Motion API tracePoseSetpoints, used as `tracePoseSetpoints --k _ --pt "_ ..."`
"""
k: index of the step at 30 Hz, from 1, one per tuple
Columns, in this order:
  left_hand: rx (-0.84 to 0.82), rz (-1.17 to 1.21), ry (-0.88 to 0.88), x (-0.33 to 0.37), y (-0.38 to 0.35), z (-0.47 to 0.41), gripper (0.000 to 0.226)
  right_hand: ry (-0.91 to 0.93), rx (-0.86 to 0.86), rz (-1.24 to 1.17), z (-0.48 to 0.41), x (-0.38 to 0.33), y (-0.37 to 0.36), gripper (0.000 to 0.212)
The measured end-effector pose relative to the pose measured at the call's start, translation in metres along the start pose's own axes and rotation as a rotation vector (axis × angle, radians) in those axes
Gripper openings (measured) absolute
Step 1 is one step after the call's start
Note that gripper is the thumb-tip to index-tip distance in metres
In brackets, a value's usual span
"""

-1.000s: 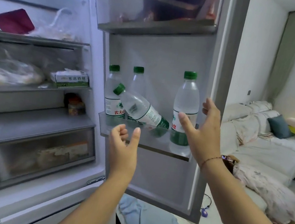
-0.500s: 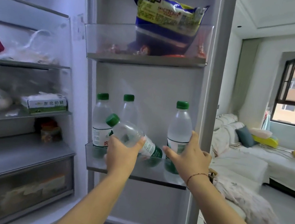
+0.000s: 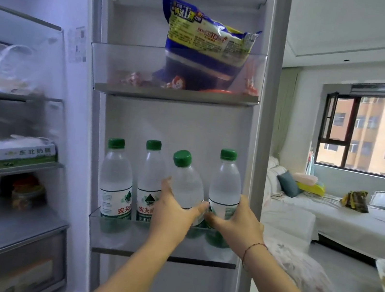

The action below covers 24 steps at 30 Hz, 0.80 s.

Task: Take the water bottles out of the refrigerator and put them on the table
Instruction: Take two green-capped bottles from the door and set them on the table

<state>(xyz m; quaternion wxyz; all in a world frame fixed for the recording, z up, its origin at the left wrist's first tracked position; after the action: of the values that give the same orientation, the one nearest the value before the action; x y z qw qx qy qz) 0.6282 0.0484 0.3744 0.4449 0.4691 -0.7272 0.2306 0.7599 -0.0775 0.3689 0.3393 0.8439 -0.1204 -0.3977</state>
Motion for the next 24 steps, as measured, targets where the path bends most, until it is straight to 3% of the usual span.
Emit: tracePoseSetpoints --k 4,11,18,24 --pt "-0.135 0.033 0.123 -0.007 -0.013 -0.012 0.067 -0.001 -0.016 -0.058 0.003 -0.001 0.002 0.058" --pt "-0.046 0.067 0.001 0.002 -0.002 -0.004 0.057 -0.011 0.085 -0.133 0.009 -0.002 0.008 0.062" --pt "0.035 0.224 -0.132 0.036 0.025 0.000 0.050 0.192 0.301 -0.293 0.022 -0.040 0.045 0.060" --pt "0.130 0.304 -0.236 0.064 0.065 0.017 0.053 0.407 0.328 -0.521 0.040 -0.088 0.076 0.063"
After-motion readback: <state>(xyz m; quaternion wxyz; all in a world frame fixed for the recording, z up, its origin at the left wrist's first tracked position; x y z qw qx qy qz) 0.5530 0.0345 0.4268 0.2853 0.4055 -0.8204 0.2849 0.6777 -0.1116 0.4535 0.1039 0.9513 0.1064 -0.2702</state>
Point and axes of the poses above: each hand's wrist, its own z-axis away from the middle knuckle, its own y-axis out of the back of the hand, x = y × z, the point moved 8 cm from there along -z, towards the middle knuckle, and after that the axes turned 10 degrees about z, right-handed, at the moved point
